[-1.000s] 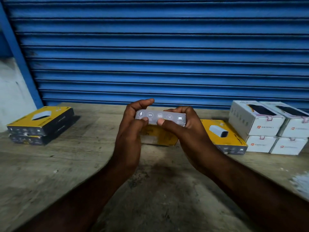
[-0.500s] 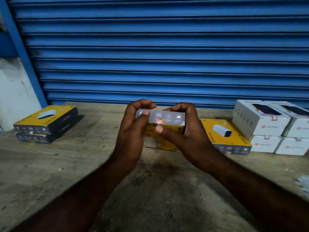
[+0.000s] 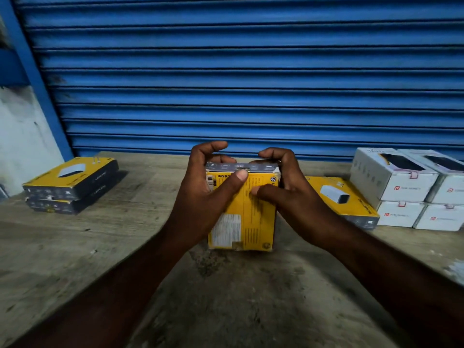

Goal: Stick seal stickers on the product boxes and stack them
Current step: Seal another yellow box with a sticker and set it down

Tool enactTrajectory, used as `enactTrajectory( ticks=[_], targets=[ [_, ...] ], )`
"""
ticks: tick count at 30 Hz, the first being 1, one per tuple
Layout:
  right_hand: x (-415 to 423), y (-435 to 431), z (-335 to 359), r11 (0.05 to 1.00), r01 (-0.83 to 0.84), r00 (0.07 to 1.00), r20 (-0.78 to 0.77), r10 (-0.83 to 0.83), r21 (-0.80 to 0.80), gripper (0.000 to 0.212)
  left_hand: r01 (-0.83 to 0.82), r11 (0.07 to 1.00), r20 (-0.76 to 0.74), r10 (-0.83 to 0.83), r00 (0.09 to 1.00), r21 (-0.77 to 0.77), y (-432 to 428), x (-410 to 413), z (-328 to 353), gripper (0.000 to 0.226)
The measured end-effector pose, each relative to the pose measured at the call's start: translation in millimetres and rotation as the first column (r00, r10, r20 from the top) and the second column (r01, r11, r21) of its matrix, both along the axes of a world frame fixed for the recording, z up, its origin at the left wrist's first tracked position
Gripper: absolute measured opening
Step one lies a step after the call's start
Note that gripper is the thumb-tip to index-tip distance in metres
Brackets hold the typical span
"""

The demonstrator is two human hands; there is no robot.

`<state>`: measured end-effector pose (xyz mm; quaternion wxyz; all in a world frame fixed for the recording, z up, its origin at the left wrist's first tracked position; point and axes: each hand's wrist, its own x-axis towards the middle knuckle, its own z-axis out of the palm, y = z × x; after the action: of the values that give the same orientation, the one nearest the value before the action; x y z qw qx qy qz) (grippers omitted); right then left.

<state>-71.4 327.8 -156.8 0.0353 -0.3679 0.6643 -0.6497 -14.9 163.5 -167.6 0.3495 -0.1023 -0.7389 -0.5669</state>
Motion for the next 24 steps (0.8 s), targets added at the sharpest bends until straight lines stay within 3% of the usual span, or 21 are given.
enactTrajectory(
  ticks=[4,9,14,18,21,24],
  targets=[
    [-5,0,4,0.996,0.087,0.996,0.018,-0.086,-0.008,0.051,0.098,0.995,0.029,-0.098,0.995,-0.013,-5,-1,-1,0.062],
    [-13,-4,10,0.952,0.185,0.934,0.345,-0.094,-0.243,0.042,0.101,0.994,0.147,-0.105,0.984,0.034,-3,-5,-5,0.073],
    [-23,-2,10,0.892,0.271,0.857,0.512,-0.053,-0.363,0.043,0.118,0.992,0.360,-0.129,0.924,0.054,-7,-5,-2,0.052],
    [-26,-3,3,0.899,0.289,0.843,0.533,-0.076,-0.329,0.053,0.184,0.982,0.482,-0.179,0.857,0.037,-9,-2,0,0.049],
    [-26,-4,1,0.904,0.316,0.858,0.494,-0.143,-0.287,0.050,0.163,0.981,0.483,-0.192,0.854,0.102,-9,-2,1,0.050],
    [-23,-4,-5,0.927,0.327,0.938,0.183,-0.295,-0.184,0.048,0.110,0.939,0.437,-0.253,0.863,0.327,-7,-5,2,0.043]
  ],
)
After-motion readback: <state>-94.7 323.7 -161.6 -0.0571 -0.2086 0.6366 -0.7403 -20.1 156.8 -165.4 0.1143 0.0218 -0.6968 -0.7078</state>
